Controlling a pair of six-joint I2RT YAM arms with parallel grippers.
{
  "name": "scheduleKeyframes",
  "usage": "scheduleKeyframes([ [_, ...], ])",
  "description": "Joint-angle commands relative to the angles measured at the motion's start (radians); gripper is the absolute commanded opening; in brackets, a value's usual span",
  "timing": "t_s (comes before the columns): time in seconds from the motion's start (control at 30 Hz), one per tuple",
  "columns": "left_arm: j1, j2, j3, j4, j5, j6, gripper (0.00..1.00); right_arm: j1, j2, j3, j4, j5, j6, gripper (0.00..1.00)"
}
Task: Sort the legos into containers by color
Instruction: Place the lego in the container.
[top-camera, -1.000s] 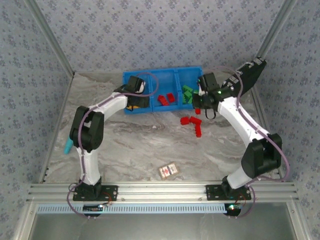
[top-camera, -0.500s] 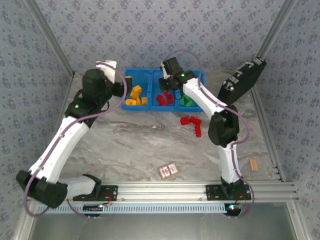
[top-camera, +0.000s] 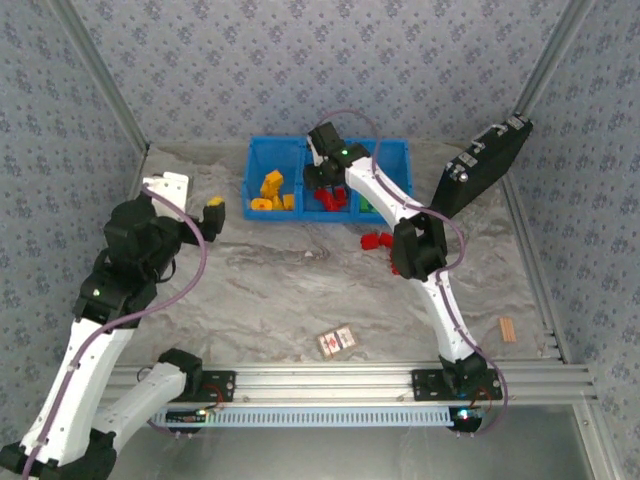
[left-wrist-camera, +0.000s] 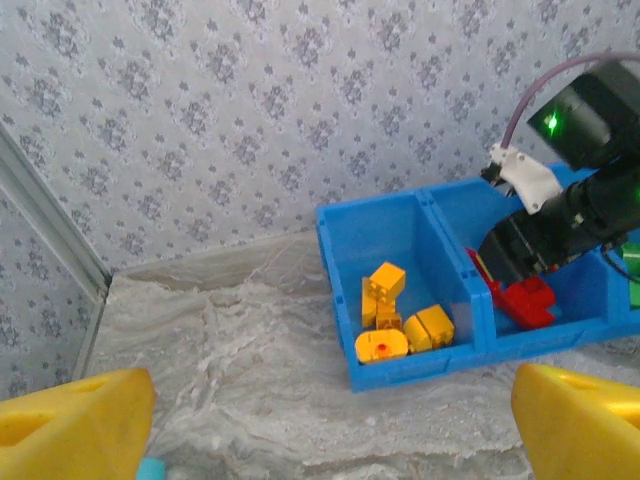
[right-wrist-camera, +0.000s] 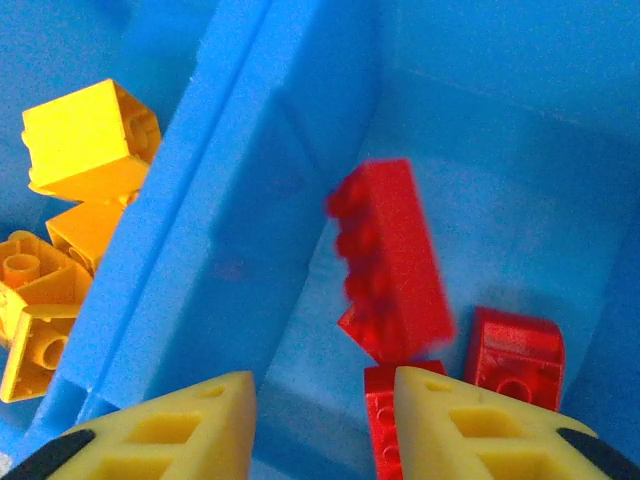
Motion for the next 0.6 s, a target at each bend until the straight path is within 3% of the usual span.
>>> scheduleKeyframes([
  [0.0,0.010,0.024,-0.043,-0.021,0.005,0.020,0.92,0.001,-0.061,-0.008,-0.038,0.033,-0.021,0.45],
  [0.1,0.014,0.032,-0.074,0.005,0.024,0.017,0.93,0.011,-0.184,-0.147,-0.016,0.076,-0.035,0.47],
  [0.27,0.036,0.050,-0.117,0.056,0.073,0.010,0.93,0.012,-0.501,-0.542,0.029,0.170,-0.002,0.54],
  [0.57,0.047,0.043,-0.174,0.121,0.120,0.036,0.94,0.001,-0.994,-1.155,-0.032,0.271,0.219,0.71],
])
